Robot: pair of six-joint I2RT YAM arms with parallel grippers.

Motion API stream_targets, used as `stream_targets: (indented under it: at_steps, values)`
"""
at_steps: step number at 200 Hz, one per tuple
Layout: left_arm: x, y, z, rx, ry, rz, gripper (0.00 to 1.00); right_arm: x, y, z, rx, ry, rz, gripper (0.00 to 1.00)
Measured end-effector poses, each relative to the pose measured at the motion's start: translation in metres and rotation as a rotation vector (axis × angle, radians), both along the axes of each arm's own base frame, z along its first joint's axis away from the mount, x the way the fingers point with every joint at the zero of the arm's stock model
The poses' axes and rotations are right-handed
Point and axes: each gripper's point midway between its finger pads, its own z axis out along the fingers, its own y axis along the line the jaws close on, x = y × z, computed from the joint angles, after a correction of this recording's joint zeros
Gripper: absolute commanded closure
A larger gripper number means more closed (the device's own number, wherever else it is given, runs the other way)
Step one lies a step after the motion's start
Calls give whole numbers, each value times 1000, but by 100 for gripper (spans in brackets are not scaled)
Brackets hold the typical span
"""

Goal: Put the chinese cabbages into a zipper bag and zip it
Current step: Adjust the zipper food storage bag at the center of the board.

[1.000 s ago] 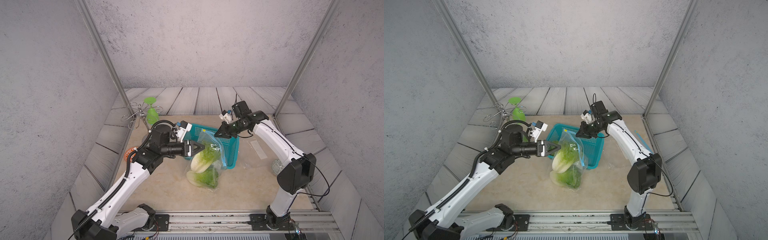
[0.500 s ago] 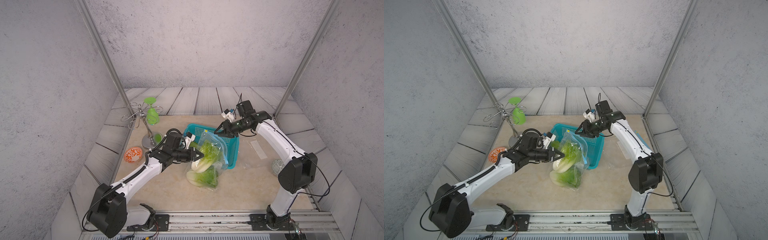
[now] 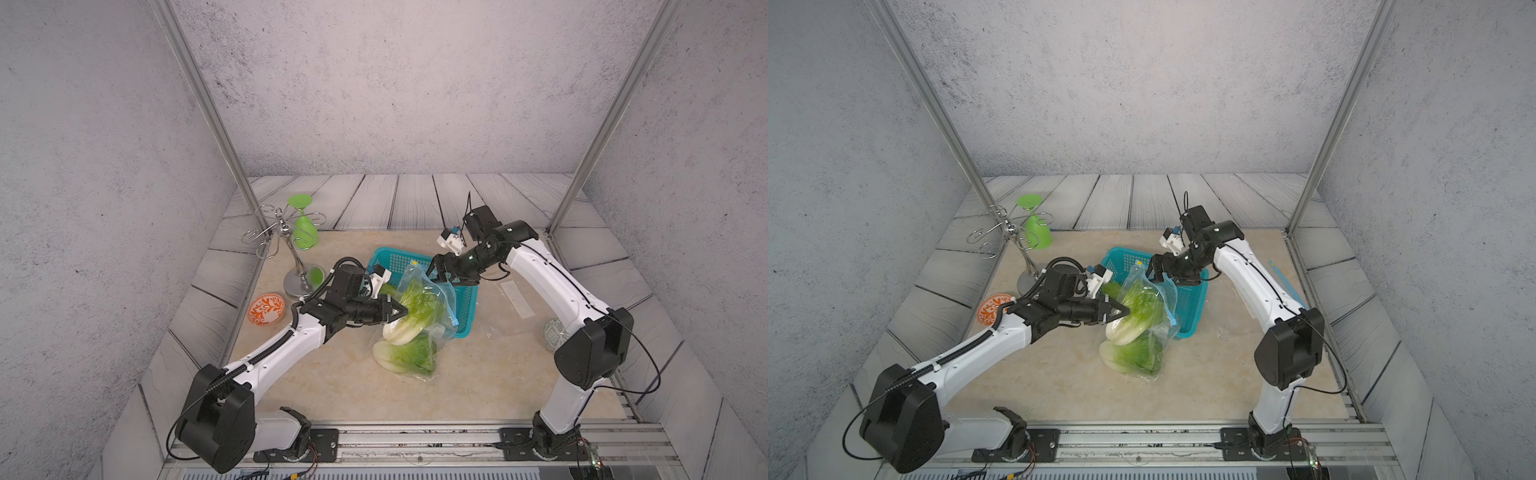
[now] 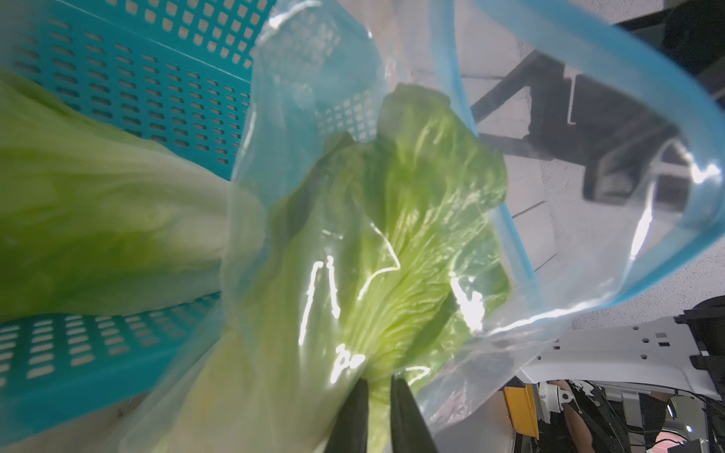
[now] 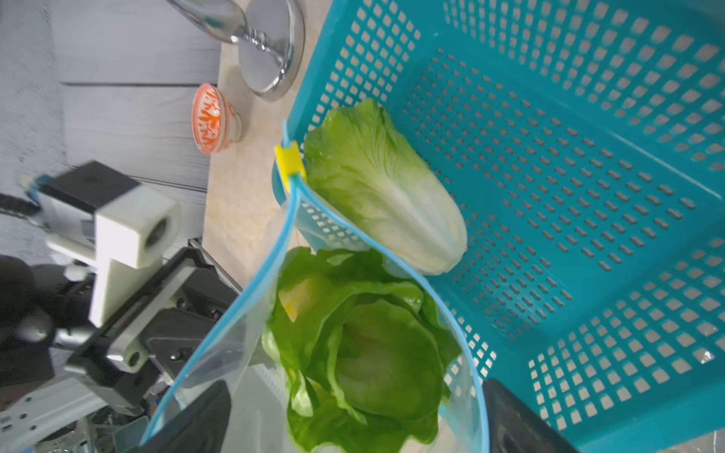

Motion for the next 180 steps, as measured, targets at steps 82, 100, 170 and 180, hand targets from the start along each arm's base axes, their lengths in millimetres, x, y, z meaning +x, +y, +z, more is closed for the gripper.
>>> stream_targets:
  at_steps: [82, 100, 170, 180]
  values:
    - [0, 0, -1, 5, -6, -4, 84, 27, -25, 41, 22, -100, -104, 1]
    - [0, 0, -1, 6, -6, -5, 84, 29, -25, 59, 42, -136, -107, 1]
    - [0, 1, -1, 7, -9, -6, 84, -3, -4, 38, -117, -146, -4, 1]
    - [0, 1, -1, 7, -9, -6, 84, 1, -11, 29, -157, -143, -18, 1]
